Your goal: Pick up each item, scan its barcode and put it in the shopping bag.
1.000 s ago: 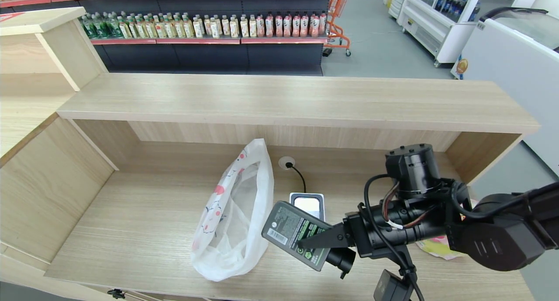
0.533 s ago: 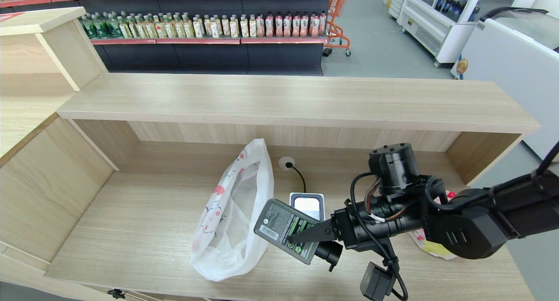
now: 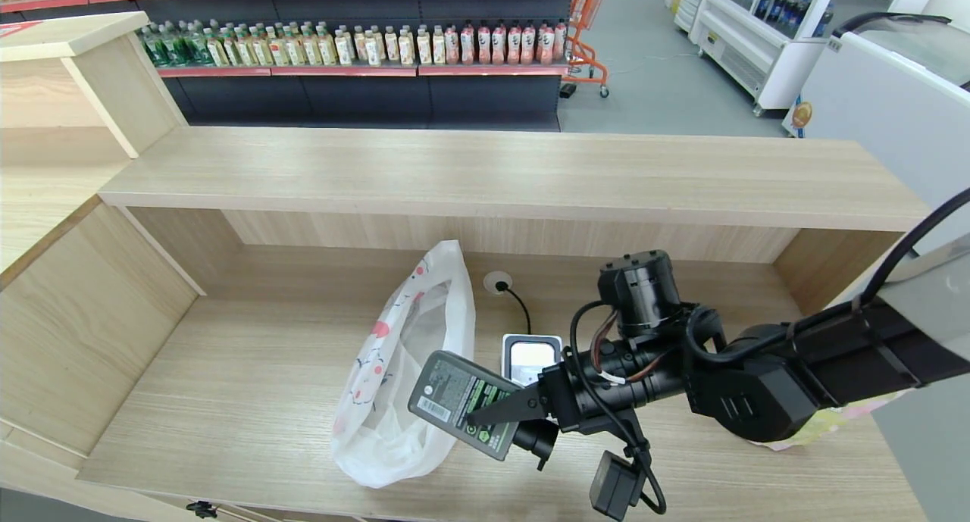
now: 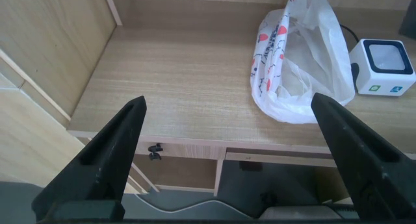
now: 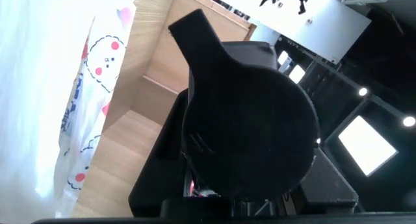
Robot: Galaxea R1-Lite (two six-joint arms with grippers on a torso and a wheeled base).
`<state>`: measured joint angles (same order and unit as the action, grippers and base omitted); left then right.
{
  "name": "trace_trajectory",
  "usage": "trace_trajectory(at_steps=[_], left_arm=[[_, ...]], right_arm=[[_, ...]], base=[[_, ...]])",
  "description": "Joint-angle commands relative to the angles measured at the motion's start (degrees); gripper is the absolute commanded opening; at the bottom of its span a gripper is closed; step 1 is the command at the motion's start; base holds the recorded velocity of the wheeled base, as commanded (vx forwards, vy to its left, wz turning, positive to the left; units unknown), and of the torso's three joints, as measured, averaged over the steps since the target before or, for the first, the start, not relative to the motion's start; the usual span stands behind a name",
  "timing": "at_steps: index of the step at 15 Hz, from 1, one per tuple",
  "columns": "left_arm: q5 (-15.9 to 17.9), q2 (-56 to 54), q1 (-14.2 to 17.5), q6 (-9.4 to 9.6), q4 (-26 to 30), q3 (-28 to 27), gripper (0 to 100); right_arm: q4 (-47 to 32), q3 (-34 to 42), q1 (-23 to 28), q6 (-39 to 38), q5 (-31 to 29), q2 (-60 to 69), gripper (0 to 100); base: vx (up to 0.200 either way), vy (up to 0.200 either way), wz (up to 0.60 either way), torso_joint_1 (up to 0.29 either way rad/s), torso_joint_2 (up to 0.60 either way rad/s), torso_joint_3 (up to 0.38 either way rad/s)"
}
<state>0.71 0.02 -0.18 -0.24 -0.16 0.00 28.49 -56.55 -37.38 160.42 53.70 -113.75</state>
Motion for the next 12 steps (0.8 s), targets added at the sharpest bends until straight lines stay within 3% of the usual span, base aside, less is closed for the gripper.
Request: trace_trajectory(at_steps=[1, 10, 12], left_arm=[[0.0, 0.06, 0.01, -0.02, -0.02, 0.0, 100], [0.0, 0.06, 0.01, -0.02, -0.02, 0.0, 100], [0.0, 0.06, 0.01, -0.02, -0.02, 0.0, 100]], right_arm=[[-0.01, -0.93, -0.24, 2.8, 0.0, -1.12, 0], [-0.1, -1.72, 0.02, 2.36, 0.88, -0.95, 0], [0.25, -1.81, -0.07, -2.56, 0.88, -0.24, 0]], base=[[0.0, 0.0, 0.0, 0.0, 0.0, 0.0], [0.0, 0.0, 0.0, 0.0, 0.0, 0.0], [0.0, 0.0, 0.0, 0.0, 0.0, 0.0]])
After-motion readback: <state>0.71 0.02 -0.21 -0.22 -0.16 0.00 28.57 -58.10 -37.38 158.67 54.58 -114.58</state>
